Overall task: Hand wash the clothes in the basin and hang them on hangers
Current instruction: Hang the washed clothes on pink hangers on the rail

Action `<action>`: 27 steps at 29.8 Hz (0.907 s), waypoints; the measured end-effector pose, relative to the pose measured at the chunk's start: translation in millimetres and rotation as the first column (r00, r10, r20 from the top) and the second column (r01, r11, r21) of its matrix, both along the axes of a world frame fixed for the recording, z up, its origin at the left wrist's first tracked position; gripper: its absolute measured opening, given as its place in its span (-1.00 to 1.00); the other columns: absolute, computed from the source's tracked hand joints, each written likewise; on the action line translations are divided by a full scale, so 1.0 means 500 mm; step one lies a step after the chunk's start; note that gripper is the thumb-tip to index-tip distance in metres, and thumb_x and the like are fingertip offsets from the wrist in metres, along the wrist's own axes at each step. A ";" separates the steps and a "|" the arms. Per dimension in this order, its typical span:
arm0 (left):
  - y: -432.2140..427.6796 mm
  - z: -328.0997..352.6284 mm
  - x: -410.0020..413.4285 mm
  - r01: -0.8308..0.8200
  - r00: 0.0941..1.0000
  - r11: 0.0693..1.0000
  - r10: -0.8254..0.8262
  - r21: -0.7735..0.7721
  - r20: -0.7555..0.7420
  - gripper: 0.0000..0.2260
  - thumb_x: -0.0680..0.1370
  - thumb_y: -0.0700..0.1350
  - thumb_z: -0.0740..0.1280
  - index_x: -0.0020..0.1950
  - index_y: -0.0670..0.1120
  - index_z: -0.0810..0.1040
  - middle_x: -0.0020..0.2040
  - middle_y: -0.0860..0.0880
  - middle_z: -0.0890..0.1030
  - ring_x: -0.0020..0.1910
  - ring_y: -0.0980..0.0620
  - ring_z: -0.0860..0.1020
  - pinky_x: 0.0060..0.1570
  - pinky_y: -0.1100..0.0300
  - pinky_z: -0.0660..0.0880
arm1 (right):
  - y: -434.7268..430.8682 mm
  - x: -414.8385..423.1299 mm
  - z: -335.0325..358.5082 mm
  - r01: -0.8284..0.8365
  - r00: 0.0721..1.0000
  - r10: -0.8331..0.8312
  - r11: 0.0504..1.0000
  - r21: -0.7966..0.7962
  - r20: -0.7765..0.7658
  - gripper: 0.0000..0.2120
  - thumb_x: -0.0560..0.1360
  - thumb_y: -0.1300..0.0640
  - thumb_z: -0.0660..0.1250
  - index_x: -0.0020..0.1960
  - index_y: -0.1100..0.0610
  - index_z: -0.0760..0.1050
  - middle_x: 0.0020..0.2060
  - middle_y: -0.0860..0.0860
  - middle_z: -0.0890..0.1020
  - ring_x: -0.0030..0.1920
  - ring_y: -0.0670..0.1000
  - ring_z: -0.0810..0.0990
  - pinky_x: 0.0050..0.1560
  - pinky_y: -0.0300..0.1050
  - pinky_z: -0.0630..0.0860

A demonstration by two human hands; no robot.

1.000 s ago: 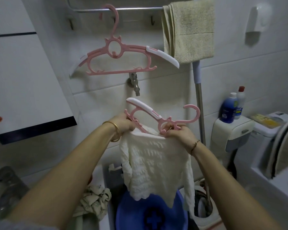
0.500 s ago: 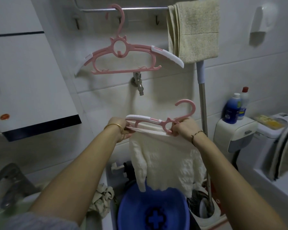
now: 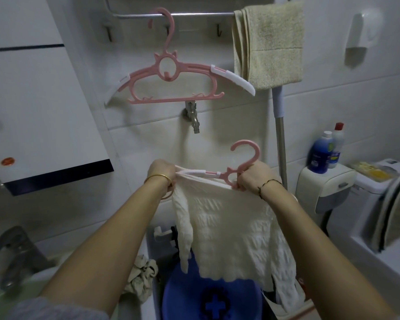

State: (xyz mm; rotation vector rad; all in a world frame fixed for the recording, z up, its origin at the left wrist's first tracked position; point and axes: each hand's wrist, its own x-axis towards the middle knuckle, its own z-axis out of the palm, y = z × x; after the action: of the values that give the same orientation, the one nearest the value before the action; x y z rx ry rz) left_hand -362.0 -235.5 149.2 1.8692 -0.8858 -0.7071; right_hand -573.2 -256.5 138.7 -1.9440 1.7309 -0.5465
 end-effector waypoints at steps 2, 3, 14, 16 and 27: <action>0.003 0.005 -0.009 0.042 0.951 0.999 -0.030 -0.033 0.307 -0.82 0.54 -0.23 0.14 -0.08 -0.21 0.53 -0.10 -0.27 0.56 -0.11 -0.20 0.56 -0.05 0.08 0.52 | 0.005 0.007 0.000 0.007 0.999 -0.008 1.000 -0.011 -0.036 -0.79 0.41 0.18 0.31 -0.35 -0.02 0.39 -0.30 -0.01 0.54 -0.21 0.02 0.53 -0.10 -0.05 0.54; 0.011 0.012 -0.020 0.089 0.903 0.995 -0.062 -0.044 0.424 -0.86 0.54 -0.20 0.15 -0.11 -0.15 0.50 -0.10 -0.19 0.54 -0.07 -0.16 0.53 -0.06 0.13 0.47 | 0.005 0.011 0.001 0.005 0.999 -0.005 1.000 -0.012 -0.042 -0.77 0.41 0.20 0.29 -0.36 -0.03 0.38 -0.32 -0.03 0.52 -0.22 0.02 0.52 -0.10 -0.06 0.53; 0.055 0.059 -0.040 0.550 0.388 0.795 -0.514 0.255 0.765 -0.77 0.53 -0.06 0.32 0.16 -0.05 0.58 -0.06 -0.02 0.47 0.04 -0.03 0.48 -0.04 0.22 0.38 | -0.003 -0.017 0.007 0.002 0.984 0.008 0.999 -0.054 0.179 -0.86 0.24 0.31 0.31 -0.44 0.11 0.48 -0.31 0.13 0.63 -0.13 0.22 0.62 -0.03 0.18 0.59; 0.048 0.047 -0.036 0.492 0.243 0.814 -0.468 0.308 0.850 -0.72 0.54 0.05 0.30 0.23 0.03 0.54 0.07 -0.03 0.43 0.18 -0.06 0.38 0.15 0.14 0.30 | -0.008 -0.016 0.006 -0.018 0.984 0.029 0.998 -0.065 0.175 -0.86 0.22 0.32 0.31 -0.48 0.14 0.49 -0.32 0.16 0.64 -0.15 0.23 0.62 -0.05 0.17 0.59; 0.034 0.038 -0.019 0.577 0.414 0.810 -0.397 0.102 0.819 -0.86 0.54 -0.07 0.32 0.03 -0.09 0.58 -0.06 -0.09 0.60 -0.05 -0.11 0.53 -0.08 0.08 0.43 | -0.014 -0.094 0.015 -0.296 0.911 0.330 0.941 -0.164 0.247 -0.77 0.42 0.16 0.47 0.06 0.13 0.57 -0.11 -0.01 0.61 -0.15 -0.11 0.57 -0.20 -0.43 0.49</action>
State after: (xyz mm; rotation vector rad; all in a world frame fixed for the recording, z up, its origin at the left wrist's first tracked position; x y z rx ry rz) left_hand -371.8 -218.5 168.2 1.7088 -2.1123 0.0215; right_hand -620.2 -263.4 146.2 -2.0658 1.2102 -0.7730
